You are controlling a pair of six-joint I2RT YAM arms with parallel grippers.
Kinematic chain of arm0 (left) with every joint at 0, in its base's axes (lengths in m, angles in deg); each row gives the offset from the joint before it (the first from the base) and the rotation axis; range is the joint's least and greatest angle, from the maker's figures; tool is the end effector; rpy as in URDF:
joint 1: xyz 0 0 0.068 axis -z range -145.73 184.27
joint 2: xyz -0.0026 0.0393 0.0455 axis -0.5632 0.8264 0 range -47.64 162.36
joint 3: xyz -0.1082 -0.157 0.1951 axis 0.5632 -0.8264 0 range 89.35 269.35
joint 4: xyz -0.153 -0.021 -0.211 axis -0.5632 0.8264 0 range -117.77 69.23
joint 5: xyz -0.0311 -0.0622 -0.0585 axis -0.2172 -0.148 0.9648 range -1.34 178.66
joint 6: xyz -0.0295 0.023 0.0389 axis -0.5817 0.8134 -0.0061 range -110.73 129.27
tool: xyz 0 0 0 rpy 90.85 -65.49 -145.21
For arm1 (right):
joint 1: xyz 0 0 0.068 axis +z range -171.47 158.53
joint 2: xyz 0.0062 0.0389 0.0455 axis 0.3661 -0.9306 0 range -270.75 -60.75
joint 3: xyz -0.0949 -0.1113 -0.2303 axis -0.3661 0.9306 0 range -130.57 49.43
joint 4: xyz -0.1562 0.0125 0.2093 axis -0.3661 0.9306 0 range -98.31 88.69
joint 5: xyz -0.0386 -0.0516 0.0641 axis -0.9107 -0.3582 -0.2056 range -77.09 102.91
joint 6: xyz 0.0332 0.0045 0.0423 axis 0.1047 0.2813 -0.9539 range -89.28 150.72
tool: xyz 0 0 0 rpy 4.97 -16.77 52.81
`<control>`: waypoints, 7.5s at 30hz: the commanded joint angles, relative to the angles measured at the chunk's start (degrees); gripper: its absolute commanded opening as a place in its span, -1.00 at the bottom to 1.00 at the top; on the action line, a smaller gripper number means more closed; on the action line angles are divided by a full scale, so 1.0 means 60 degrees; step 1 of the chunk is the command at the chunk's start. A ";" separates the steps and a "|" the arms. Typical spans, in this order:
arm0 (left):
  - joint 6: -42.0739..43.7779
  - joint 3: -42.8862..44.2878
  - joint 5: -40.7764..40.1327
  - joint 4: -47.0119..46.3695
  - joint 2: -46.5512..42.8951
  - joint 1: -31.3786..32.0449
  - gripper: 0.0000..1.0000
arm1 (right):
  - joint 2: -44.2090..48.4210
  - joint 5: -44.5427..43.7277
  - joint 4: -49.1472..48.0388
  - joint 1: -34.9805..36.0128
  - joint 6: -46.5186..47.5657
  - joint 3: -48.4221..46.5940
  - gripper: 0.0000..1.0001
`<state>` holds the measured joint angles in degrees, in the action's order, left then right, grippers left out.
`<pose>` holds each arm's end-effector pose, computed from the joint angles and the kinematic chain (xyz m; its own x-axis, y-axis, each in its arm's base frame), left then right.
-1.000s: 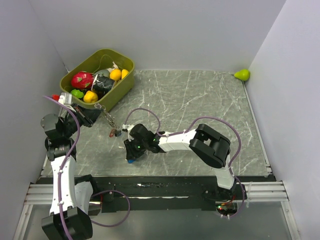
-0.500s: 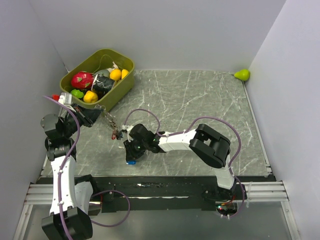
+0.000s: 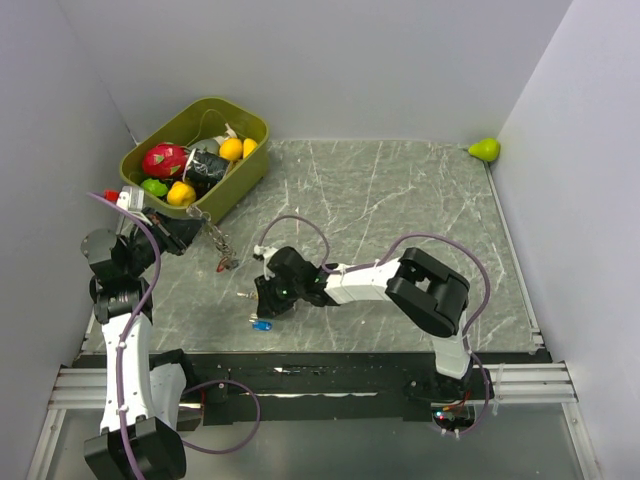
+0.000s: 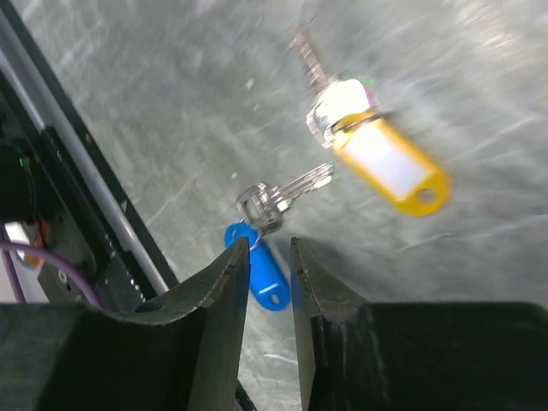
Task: Put the keys on the keyring
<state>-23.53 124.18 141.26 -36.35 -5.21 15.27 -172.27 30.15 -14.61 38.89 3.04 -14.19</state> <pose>0.1714 0.0292 0.3203 -0.2861 -0.4466 -0.8478 0.4737 0.7032 -0.5303 0.1917 0.3584 0.1457 -0.7273 -0.3811 -0.5708 -0.6796 0.5158 0.5216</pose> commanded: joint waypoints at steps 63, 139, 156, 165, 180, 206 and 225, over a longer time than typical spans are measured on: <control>0.1408 0.0787 -0.0637 0.1137 -0.0642 -0.0041 -0.98 | -0.0429 -0.2711 0.2590 -0.0186 -0.0631 -0.2452 -1.00; 0.4851 0.0055 -0.1529 0.2382 -0.1066 0.8249 -0.98 | 0.9915 0.3177 -0.2815 -0.2091 0.3208 0.4552 -1.00; 0.5363 0.0201 -0.3302 0.3129 -0.1037 0.9378 -0.98 | 0.8466 0.2943 -0.2934 -0.1286 0.3061 0.3732 -1.00; 0.5364 0.0216 -0.3434 0.3173 -0.1125 0.9510 -0.98 | 0.7997 0.2826 -0.2816 -0.1168 0.3090 0.3454 -1.00; 0.5364 0.0230 -0.3332 0.3217 -0.1228 0.9554 -0.98 | 0.7543 0.2489 -0.2611 -0.1168 0.3149 0.3322 -1.00; 0.5364 0.0230 -0.3054 0.3158 -0.1286 0.9569 -0.98 | 0.7528 0.1435 -0.2802 -0.1183 0.3002 0.3557 -1.00; 0.5276 0.0113 -0.2995 0.2807 -0.1930 0.9569 -0.98 | 0.7514 0.1536 -0.2845 -0.1183 0.2944 0.3776 -1.00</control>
<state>8.21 122.47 120.45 -14.12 -14.45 72.25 -127.97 40.62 -29.28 31.65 20.77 8.92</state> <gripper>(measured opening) 0.022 0.008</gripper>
